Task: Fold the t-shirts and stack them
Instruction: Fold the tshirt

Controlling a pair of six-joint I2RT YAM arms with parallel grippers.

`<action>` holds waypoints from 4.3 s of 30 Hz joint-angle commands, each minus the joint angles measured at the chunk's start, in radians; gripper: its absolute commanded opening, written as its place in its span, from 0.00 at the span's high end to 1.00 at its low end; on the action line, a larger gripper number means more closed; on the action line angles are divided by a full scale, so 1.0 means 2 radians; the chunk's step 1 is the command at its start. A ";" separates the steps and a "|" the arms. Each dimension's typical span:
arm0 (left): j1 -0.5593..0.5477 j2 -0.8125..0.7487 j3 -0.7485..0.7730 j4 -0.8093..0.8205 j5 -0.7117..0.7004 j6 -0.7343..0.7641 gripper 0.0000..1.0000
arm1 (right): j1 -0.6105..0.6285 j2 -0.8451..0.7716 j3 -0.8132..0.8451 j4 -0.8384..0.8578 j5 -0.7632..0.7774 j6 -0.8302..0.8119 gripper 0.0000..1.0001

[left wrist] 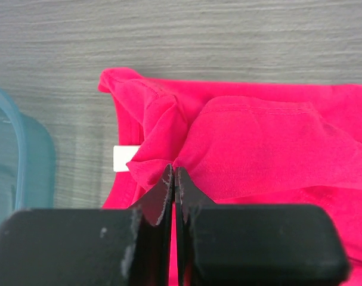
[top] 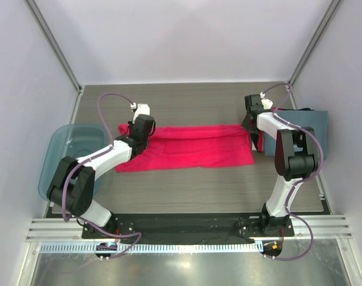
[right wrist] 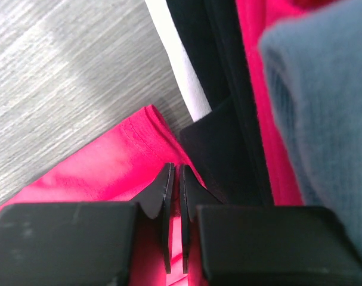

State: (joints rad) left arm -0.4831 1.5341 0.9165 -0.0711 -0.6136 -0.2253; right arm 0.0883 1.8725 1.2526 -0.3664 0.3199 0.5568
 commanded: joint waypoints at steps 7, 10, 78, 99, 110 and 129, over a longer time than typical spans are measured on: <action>-0.002 -0.012 0.054 -0.019 -0.063 0.019 1.00 | -0.001 -0.033 0.013 0.020 0.006 0.008 0.99; -0.001 -0.008 0.080 -0.027 -0.069 0.025 1.00 | -0.001 -0.037 0.022 0.014 0.010 0.006 0.99; 0.140 0.070 0.070 -0.083 0.119 -0.180 0.87 | 0.265 0.172 0.139 0.318 -0.394 0.051 0.46; 0.187 0.143 0.122 -0.152 0.130 -0.175 1.00 | 0.314 0.183 0.168 0.271 -0.476 0.019 0.60; 0.189 0.166 0.152 -0.170 0.127 -0.149 1.00 | 0.322 0.080 0.046 0.252 -0.554 -0.041 0.55; 0.172 0.028 0.079 -0.129 0.135 -0.174 0.94 | 0.307 0.071 0.088 0.198 -0.487 -0.036 0.34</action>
State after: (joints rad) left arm -0.1284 1.6749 1.0939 -0.3832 -0.3317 -0.5446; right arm 0.7162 1.9820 1.3209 -0.0017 -0.7101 0.4442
